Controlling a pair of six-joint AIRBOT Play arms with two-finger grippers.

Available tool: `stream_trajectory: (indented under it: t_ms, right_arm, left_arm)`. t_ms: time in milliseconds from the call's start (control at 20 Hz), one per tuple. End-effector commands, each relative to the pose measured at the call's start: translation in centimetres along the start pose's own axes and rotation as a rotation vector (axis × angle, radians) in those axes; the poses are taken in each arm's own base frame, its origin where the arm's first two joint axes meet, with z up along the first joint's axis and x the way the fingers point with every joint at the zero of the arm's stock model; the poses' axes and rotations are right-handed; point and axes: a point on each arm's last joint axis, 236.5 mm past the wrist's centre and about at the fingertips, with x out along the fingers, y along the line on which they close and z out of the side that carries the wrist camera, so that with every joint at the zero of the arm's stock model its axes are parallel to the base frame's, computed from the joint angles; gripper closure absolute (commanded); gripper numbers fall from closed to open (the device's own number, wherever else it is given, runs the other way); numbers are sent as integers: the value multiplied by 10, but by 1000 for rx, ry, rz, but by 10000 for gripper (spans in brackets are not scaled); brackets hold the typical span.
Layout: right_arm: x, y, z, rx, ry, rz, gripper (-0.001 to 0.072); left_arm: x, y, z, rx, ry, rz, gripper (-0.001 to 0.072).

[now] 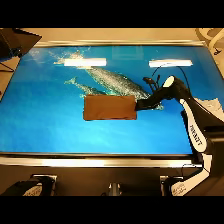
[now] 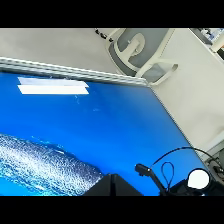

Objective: Fold the shirts.

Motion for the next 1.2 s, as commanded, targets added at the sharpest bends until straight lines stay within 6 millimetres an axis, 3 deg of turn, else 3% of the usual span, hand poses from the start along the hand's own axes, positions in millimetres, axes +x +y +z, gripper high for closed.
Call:
stream_trajectory:
  t_ms: [0, 150, 250, 300, 400, 450, 600, 700, 750, 950, 1050, 1150]
  right_arm:
    - [30, 13, 10, 73, -28, 132, 22]
    - [35, 19, 32, 116, -114, 170, 38]
    - [33, 26, 41, 128, -149, 204, 142]
    - [31, 30, 43, 121, -161, 225, 232]
    - [22, 41, 50, 92, -189, 288, 689]
    - [11, 46, 54, 69, -211, 319, 684]
    - [-53, 36, 65, -23, -290, 329, 686]
    - [-113, 12, 68, -38, -374, 261, 686]
    - [-146, -10, 65, -22, -415, 187, 686]
    - [-263, -103, 21, 165, -549, -95, 686]
    - [-310, -131, -10, 263, -626, -157, 686]
    - [-344, -150, -44, 350, -673, -199, 686]
  left_arm:
    - [0, 0, -5, -9, 19, 1, 685]
    - [0, -1, -10, -9, 42, -3, 685]
    - [0, 0, -10, -7, 42, -1, 685]
    - [0, 0, -10, -7, 42, 0, 685]
    - [0, 1, -10, -5, 42, 2, 685]
    - [0, 1, -10, -5, 42, 2, 685]
    - [0, 1, -10, -4, 42, 3, 685]
    - [0, 2, -10, 3, 44, 10, 685]
    - [0, 5, -11, 8, 46, 19, 685]
    - [0, 9, -12, 21, 49, 38, 684]
    - [0, 10, -12, 23, 50, 40, 684]
    - [0, 10, -12, 30, 51, 40, 684]
